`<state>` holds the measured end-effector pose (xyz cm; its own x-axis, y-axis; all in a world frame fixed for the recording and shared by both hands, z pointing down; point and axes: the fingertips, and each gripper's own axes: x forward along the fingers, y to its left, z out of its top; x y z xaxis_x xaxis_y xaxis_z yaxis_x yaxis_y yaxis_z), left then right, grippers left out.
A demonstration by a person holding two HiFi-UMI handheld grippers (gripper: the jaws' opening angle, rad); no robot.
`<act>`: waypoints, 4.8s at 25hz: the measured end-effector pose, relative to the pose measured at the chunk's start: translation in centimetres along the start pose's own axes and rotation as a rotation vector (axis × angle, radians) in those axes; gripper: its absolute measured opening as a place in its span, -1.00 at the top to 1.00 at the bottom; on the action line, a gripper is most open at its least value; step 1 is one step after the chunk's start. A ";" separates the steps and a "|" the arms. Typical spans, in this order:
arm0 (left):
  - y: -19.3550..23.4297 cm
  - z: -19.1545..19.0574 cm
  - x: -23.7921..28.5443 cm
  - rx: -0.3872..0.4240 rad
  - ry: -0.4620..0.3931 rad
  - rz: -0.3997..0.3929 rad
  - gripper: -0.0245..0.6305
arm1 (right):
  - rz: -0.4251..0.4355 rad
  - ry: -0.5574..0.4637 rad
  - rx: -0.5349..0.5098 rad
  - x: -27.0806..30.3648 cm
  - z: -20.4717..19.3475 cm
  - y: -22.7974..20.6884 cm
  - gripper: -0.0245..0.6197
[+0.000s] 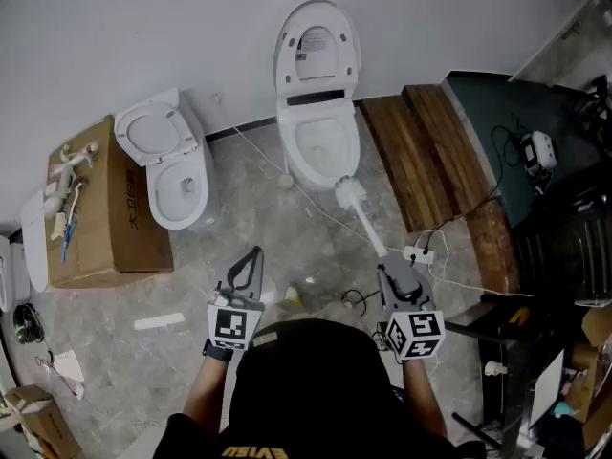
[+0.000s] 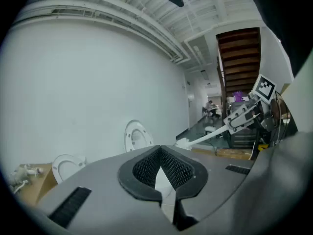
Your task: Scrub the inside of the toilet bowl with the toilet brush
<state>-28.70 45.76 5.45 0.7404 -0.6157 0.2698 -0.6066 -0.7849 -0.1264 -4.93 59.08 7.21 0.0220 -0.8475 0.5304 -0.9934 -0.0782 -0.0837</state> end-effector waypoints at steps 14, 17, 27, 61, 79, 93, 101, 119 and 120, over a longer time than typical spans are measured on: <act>1.3 -2.2 2.5 -0.017 0.022 -0.061 0.87 | -0.055 0.029 -0.003 2.3 1.5 -0.9 0.43; 1.6 -2.3 3.5 -0.021 0.027 -0.082 0.87 | -0.094 0.049 -0.003 2.0 1.3 -1.9 0.43; 2.6 0.2 11.1 -0.008 0.043 -0.081 0.87 | -0.068 0.100 -0.029 7.9 3.1 -6.3 0.43; 10.1 -11.3 52.1 -0.356 0.202 0.483 0.87 | 0.626 0.537 -0.636 61.2 -0.2 -24.7 0.43; 7.1 -26.9 55.1 -0.487 0.257 0.505 0.87 | 0.765 0.527 -0.611 71.2 -13.8 -18.4 0.43; 7.3 -28.4 52.8 -0.484 0.249 0.506 0.87 | 0.795 0.525 -0.697 72.7 -15.4 -15.3 0.43; 7.0 -28.8 52.6 -0.490 0.235 0.490 0.87 | 0.771 0.503 -0.676 75.0 -14.9 -14.2 0.43; 6.0 -29.0 52.2 -0.484 0.244 0.441 0.87 | 0.677 0.417 -0.727 80.8 -12.8 -12.1 0.43; 6.0 -29.0 52.2 -0.487 0.245 0.442 0.87 | 0.671 0.416 -0.733 81.2 -12.7 -12.1 0.43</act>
<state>-2.15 10.93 46.46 0.3424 -0.7917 0.5060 -0.9389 -0.3083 0.1531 7.48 -2.15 62.03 -0.4547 -0.3444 0.8214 -0.6167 0.7871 -0.0114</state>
